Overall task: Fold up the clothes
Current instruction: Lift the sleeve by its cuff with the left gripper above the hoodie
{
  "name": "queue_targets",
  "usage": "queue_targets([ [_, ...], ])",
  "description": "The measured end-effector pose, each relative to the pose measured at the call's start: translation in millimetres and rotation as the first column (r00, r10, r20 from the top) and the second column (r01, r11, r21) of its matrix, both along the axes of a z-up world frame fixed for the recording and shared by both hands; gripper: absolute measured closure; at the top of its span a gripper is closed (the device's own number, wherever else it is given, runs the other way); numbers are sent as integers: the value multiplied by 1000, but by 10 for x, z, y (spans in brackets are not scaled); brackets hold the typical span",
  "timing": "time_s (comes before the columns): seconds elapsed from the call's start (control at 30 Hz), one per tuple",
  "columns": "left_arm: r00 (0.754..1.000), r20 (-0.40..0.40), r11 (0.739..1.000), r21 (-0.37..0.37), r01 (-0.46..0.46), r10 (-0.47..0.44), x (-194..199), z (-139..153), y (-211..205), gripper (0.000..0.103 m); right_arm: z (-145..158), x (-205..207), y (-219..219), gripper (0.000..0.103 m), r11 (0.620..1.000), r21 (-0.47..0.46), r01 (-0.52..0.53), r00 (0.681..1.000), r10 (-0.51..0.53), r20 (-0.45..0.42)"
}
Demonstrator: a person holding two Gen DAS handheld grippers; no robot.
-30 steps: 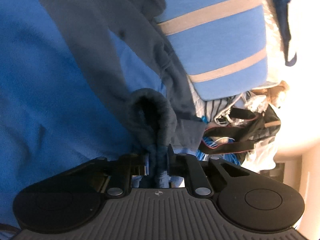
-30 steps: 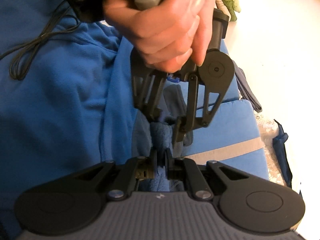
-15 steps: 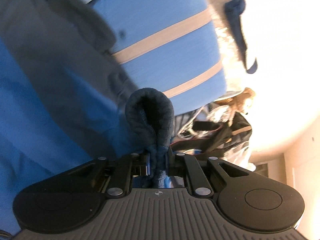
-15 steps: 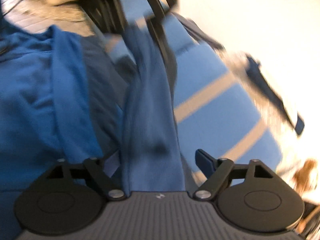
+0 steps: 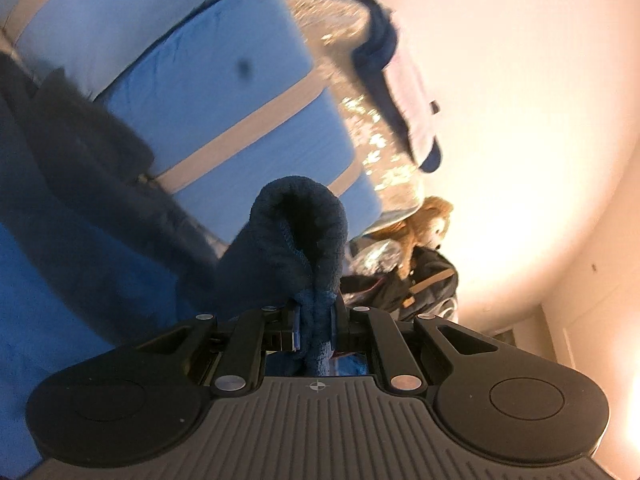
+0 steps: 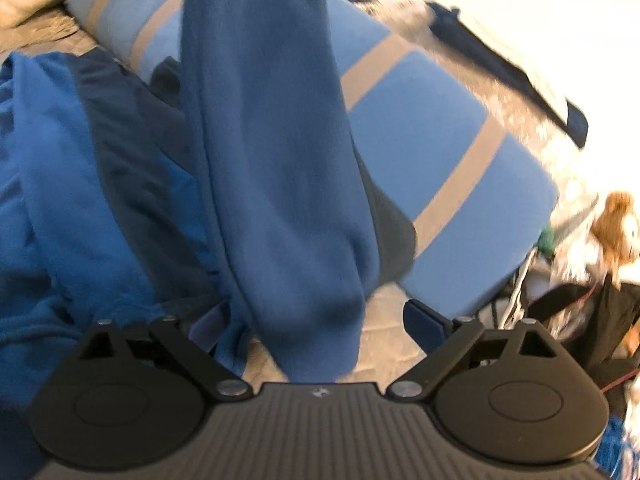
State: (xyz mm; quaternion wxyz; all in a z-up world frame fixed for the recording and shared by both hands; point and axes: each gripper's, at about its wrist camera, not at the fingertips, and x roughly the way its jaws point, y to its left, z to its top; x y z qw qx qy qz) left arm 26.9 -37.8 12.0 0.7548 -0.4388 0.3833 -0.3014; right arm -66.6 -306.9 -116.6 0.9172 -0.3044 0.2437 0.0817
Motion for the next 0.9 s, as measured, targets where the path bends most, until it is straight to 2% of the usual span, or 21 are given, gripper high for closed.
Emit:
queue_targets([
  [0.3, 999, 42, 1000, 0, -20, 20, -58, 247, 56, 91, 57, 72, -61, 5, 995, 92, 48, 998, -44, -42],
  [0.7, 996, 70, 998, -26, -52, 54, -14, 501, 166, 91, 1, 262, -135, 5, 989, 127, 78, 996, -71, -62],
  [0.9, 991, 105, 995, -55, -78, 83, 53, 733, 233, 91, -94, 322, -302, 5, 969, 243, 48, 992, -17, -128],
])
